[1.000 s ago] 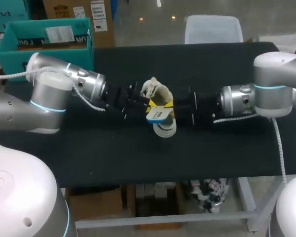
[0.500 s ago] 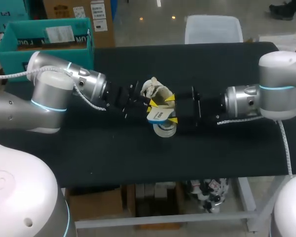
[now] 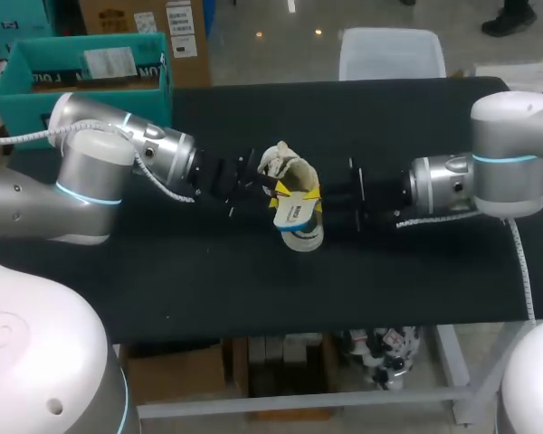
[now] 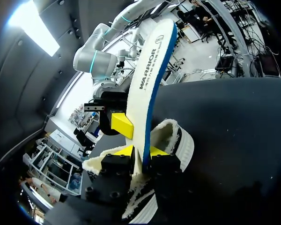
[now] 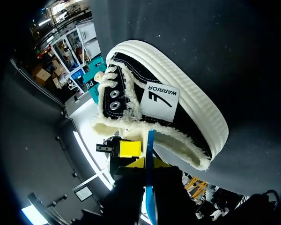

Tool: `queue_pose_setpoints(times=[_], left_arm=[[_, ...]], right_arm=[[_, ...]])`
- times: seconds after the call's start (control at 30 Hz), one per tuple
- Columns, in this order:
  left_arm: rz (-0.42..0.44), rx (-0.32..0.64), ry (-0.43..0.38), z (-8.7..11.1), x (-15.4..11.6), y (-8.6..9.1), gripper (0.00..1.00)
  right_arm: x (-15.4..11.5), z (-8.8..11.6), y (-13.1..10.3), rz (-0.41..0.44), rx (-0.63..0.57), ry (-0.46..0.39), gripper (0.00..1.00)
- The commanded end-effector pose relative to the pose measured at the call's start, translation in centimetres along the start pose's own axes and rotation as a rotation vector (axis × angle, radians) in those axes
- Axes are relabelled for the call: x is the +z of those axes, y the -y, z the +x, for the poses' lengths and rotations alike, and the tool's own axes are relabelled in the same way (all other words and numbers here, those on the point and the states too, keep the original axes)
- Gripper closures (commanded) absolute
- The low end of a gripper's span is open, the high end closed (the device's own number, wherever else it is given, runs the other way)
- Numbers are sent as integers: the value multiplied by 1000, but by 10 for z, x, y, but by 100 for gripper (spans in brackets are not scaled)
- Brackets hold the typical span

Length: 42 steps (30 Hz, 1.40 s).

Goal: Open the shoe tongue, take the insole out of the shoe, put the insole back into the shoe, and pack the shoe into the shoebox

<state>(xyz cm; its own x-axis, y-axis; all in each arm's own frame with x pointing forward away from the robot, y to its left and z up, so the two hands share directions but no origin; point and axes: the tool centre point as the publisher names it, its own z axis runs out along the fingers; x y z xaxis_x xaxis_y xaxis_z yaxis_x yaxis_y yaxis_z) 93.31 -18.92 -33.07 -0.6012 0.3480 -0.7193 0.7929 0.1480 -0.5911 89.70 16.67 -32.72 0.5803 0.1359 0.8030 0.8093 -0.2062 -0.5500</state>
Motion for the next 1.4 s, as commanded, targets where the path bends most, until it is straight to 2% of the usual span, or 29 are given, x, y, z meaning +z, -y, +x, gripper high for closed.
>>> queue_pose_setpoints(times=[0.03, 0.13, 0.17, 0.27, 0.3, 0.33, 0.93, 1.27, 1.3, 1.33, 1.37, 1.4], left_arm=[[-6, 18, 11, -1, -5, 14, 40], [4, 37, 18, -1, -5, 25, 42], [8, 41, 20, -1, -4, 29, 52], [19, 55, 21, -2, -1, 35, 67], [21, 58, 20, -3, 0, 36, 81], [19, 61, 16, -3, 2, 37, 100], [1, 14, -36, -5, 7, -4, 100], [-2, 6, -55, -3, 10, -10, 100], [-3, 6, -56, -3, 10, -10, 100], [-3, 6, -56, -2, 9, -9, 100], [-4, 6, -56, -2, 9, -9, 100], [-5, 5, -55, -1, 8, -9, 100]], right_arm=[[-1, -1, -1, 3, -3, -6, 100], [-1, -2, -1, 1, -5, -8, 100], [-1, -2, -1, 0, -5, -10, 100], [-1, -3, -2, -1, -6, -12, 100], [-1, -3, -2, 0, -5, -12, 100], [-1, -3, -2, 1, -5, -12, 100], [13, -8, -28, 9, 25, -23, 100], [11, -5, -24, 0, 29, -18, 99], [10, -4, -22, -6, 23, -16, 69], [8, -3, -19, -9, 20, -16, 54], [7, -2, -17, -17, 16, -17, 50], [5, -1, -14, -24, 12, -12, 38]])
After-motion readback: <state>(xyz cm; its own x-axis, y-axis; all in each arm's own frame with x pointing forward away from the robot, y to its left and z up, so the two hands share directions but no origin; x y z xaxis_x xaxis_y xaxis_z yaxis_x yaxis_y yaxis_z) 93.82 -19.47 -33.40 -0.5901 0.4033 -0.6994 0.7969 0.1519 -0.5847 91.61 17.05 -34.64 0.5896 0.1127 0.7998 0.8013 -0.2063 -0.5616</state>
